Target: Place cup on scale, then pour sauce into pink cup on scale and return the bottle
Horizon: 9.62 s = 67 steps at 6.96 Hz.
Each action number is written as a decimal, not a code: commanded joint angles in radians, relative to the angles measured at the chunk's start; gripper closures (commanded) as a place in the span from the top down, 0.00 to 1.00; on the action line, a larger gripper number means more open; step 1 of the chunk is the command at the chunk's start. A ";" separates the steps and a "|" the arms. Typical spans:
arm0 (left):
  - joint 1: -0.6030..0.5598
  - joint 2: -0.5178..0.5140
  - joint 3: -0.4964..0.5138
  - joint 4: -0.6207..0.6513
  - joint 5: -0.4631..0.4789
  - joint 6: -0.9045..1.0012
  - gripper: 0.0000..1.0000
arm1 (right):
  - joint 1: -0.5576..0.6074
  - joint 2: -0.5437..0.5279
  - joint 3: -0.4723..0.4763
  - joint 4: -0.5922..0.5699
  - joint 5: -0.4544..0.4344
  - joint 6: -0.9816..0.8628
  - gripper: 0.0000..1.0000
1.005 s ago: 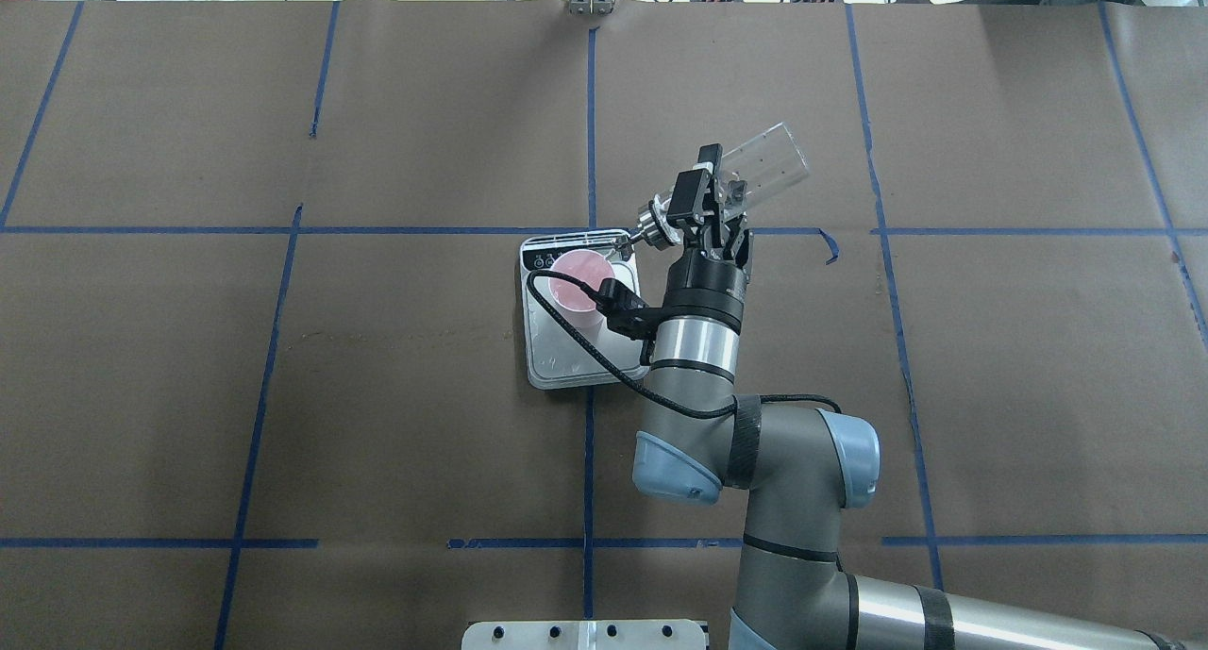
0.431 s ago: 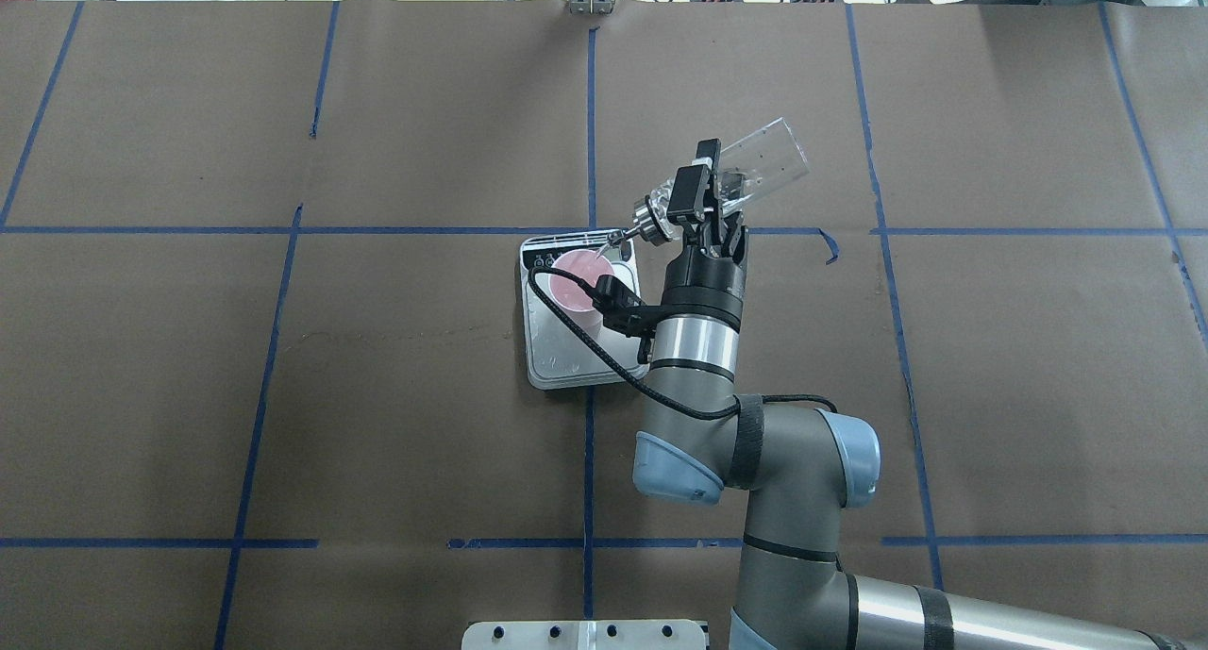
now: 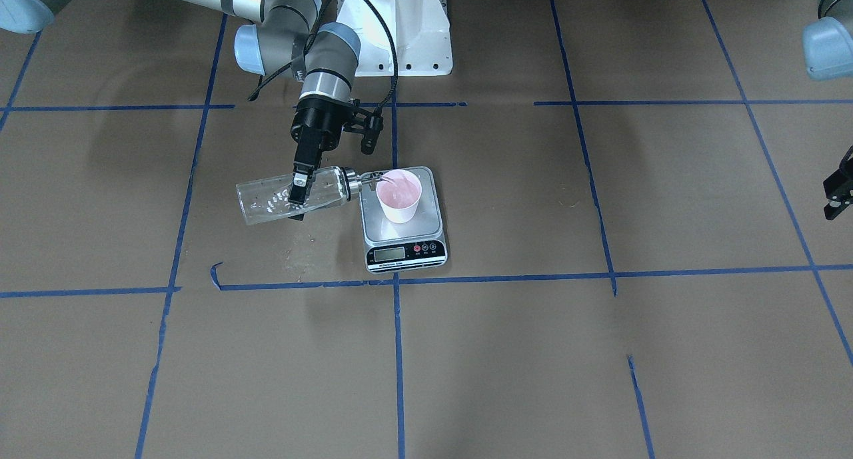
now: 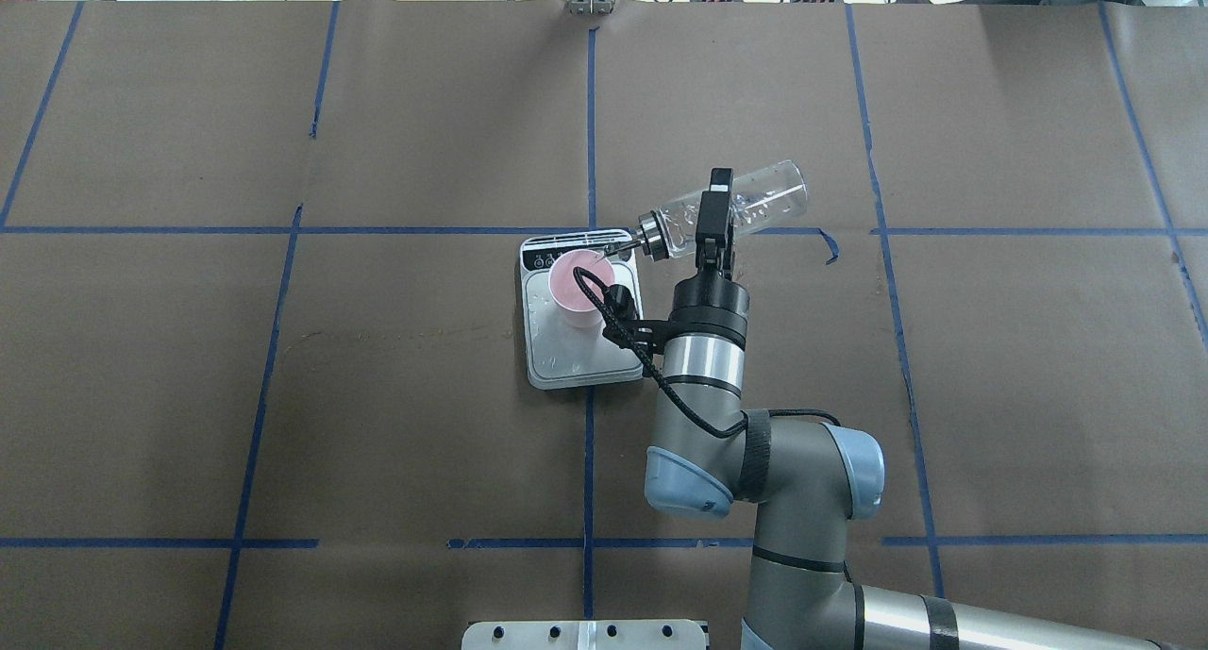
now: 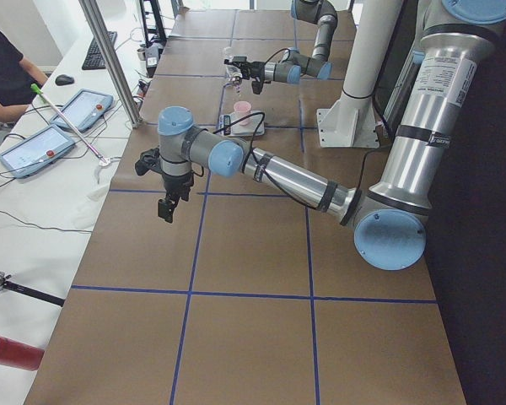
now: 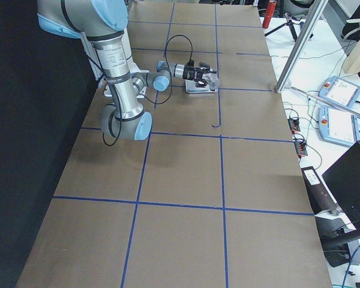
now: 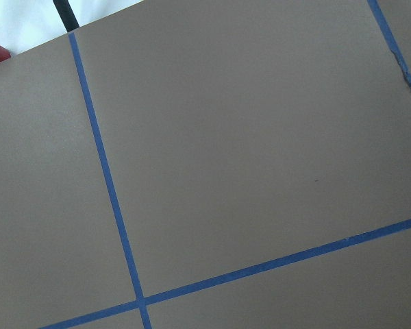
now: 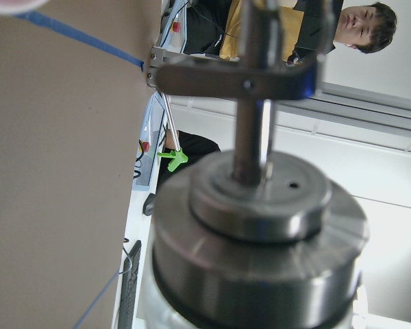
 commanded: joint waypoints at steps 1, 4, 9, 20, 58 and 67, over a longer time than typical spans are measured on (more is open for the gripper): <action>-0.001 -0.002 -0.004 0.002 -0.002 -0.005 1.00 | -0.013 -0.001 0.002 0.001 0.052 0.269 0.00; -0.001 -0.002 -0.004 0.002 -0.002 -0.006 1.00 | -0.016 -0.028 0.068 0.170 0.154 0.472 0.00; -0.002 -0.010 -0.024 0.003 -0.002 -0.013 1.00 | 0.125 -0.229 0.109 0.567 0.502 1.058 0.00; -0.002 -0.007 -0.055 0.005 0.004 -0.029 1.00 | 0.115 -0.568 0.113 0.755 0.551 1.330 0.00; -0.232 0.232 0.103 -0.024 -0.155 0.176 1.00 | 1.301 -0.571 0.135 -0.279 2.113 0.065 1.00; -0.232 0.265 0.140 -0.025 -0.157 0.234 1.00 | 1.301 -0.579 0.120 -0.281 2.117 0.059 1.00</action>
